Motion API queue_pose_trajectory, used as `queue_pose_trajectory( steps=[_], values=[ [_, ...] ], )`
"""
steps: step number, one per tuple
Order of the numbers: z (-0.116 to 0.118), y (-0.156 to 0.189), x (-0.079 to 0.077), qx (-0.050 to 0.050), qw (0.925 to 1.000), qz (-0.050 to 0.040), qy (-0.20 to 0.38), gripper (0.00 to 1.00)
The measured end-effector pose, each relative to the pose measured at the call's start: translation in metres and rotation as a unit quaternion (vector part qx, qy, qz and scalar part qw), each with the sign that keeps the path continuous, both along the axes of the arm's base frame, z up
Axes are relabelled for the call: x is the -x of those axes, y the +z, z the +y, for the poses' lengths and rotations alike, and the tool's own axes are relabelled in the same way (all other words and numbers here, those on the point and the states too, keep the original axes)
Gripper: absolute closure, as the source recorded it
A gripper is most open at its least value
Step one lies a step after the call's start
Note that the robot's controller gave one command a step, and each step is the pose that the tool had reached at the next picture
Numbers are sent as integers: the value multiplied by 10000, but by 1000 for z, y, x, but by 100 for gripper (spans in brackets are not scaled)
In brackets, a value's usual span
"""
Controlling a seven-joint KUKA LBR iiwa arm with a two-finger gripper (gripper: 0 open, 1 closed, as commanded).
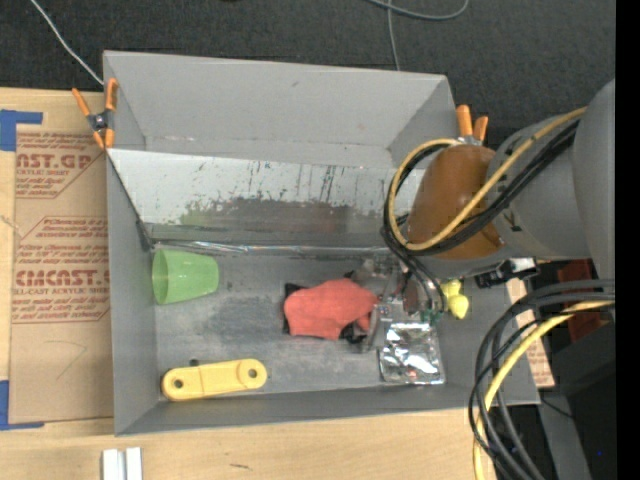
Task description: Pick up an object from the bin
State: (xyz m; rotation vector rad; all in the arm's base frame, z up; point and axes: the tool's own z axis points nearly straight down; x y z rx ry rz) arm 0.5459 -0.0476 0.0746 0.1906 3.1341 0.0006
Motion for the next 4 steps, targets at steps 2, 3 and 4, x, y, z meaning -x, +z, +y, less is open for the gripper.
queue_pose_trajectory(
  steps=[2, 3, 4],
  values=[
    [23, -4, 12, 3, 9992, -6, -408, 100],
    [23, -4, 12, 4, 9992, -6, -406, 100],
    [33, 69, 9, -1, 9985, 14, -541, 100]
  ],
)
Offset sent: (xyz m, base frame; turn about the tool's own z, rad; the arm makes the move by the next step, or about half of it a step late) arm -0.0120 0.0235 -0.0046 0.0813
